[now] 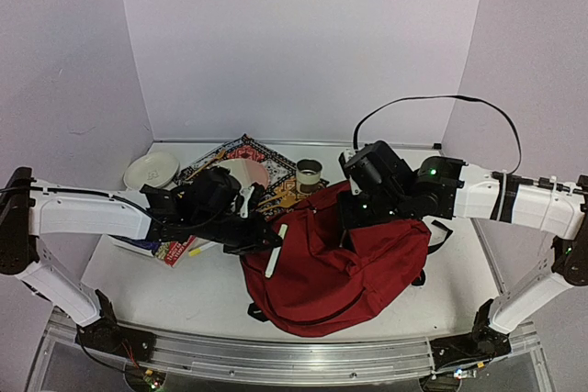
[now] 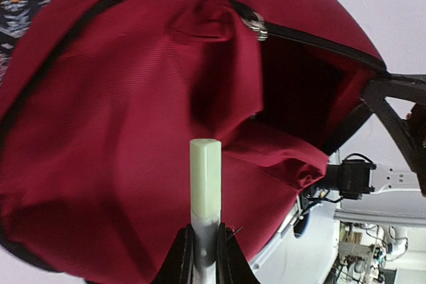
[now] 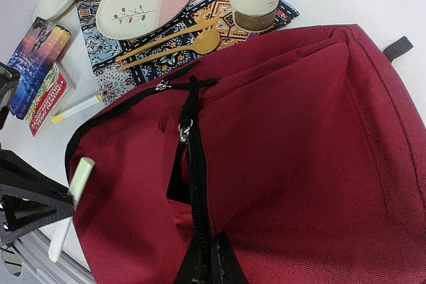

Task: Pack the student bag
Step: Place the pen in the second largest pocket of the bag.

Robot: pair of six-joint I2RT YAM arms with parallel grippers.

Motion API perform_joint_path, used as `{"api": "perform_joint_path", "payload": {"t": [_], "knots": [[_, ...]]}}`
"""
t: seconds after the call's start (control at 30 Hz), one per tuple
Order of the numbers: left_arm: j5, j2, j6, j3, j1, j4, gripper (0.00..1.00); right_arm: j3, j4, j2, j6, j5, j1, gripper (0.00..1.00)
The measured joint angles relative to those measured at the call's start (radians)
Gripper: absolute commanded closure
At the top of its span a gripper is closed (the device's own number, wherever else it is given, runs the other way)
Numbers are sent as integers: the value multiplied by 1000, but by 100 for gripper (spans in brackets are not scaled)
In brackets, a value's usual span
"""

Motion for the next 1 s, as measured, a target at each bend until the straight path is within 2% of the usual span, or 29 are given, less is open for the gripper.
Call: {"api": "perform_joint_path", "payload": {"t": [0.57, 1.0], "knots": [[135, 251, -9, 181, -32, 152, 100, 2, 38, 2, 0, -55, 4, 100], [34, 406, -78, 327, -29, 236, 100, 3, 55, 3, 11, -85, 11, 100]]}}
